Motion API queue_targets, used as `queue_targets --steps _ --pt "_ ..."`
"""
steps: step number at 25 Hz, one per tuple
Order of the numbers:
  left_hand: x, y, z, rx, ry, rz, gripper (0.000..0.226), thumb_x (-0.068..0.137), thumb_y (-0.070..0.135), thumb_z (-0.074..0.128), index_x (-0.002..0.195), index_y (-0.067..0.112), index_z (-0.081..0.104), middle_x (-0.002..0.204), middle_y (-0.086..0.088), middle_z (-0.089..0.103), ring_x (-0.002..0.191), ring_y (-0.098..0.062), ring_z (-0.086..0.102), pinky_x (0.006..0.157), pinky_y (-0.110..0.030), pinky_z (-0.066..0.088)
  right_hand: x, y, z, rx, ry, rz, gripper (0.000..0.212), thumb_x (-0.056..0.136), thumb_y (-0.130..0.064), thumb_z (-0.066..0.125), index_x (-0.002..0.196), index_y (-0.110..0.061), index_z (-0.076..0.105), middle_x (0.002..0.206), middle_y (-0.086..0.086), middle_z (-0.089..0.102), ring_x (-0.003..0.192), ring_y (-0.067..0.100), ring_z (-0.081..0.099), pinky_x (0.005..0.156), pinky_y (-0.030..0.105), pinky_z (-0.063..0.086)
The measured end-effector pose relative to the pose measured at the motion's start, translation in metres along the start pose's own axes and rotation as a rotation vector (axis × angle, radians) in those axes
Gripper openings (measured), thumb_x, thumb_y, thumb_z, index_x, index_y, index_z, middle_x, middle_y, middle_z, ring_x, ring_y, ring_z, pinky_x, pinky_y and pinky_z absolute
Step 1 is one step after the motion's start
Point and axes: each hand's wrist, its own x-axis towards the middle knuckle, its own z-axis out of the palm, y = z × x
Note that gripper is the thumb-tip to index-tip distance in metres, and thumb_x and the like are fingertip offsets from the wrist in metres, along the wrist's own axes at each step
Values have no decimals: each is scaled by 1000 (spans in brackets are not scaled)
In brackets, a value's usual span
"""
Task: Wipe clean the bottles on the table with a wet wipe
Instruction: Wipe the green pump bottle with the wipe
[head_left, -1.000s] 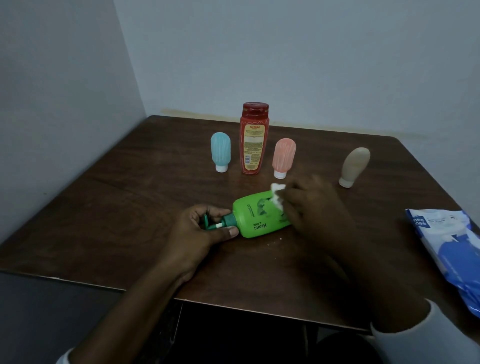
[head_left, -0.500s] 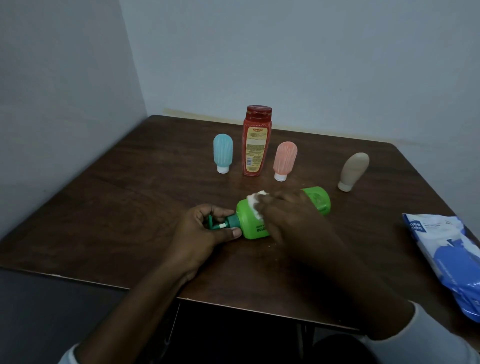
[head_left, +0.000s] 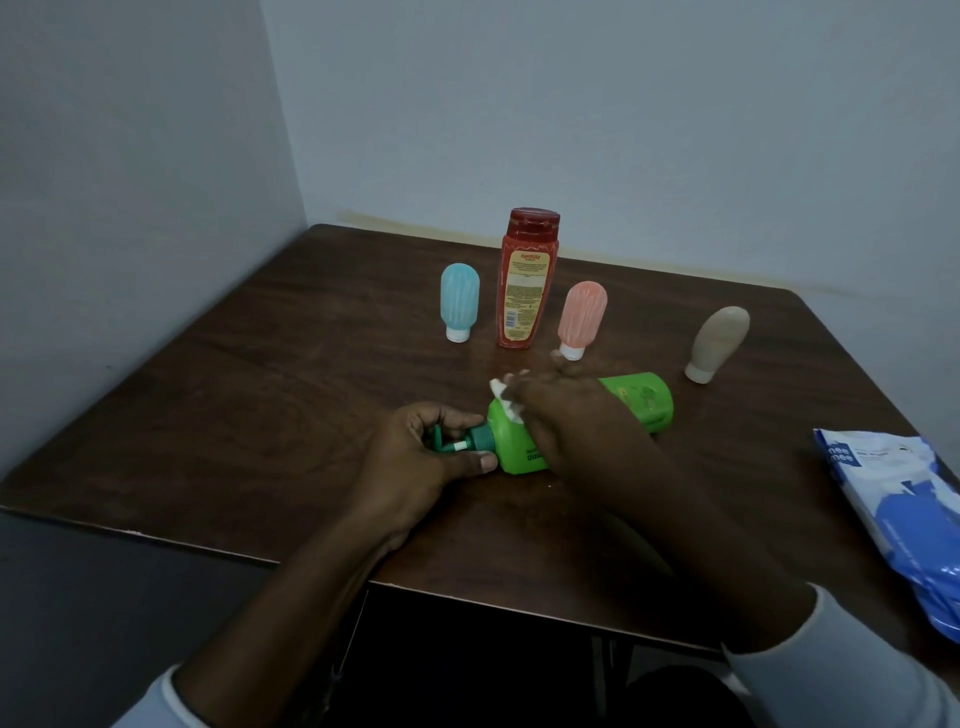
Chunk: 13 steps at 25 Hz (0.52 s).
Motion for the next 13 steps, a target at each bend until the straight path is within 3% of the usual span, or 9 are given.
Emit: queue_targets --steps 5,8,11,13 --pt "0 0 1 -9 -4 32 32 65 -10 90 87 11 78 89 -5 80 83 -16 75 74 -28 62 11 -14 6 32 -67 7 45 95 -22 40 134 -13 60 137 8 62 132 23 54 121 41 20" --pt "1 -2 0 -46 2 8 29 70 -5 89 95 6 79 95 -11 80 92 -29 77 82 -39 63 -2 -19 5 -69 -159 -15 52 99 -18 39 151 -12 41 155 9 43 146 25 37 123 40 10" --pt "3 -2 -1 -114 3 -48 33 70 -1 90 101 2 77 99 -17 80 98 -39 76 90 -47 62 -30 -22 13 -168 -30 -75 51 92 -16 40 141 -5 53 145 14 54 135 32 51 118 49 29" --pt "3 0 -1 -158 -1 -70 30 70 -1 89 97 4 78 97 -17 80 93 -35 77 88 -45 62 -50 -20 23 -197 50 -108 49 93 -16 41 138 -4 56 143 15 56 134 32 52 113 51 39"
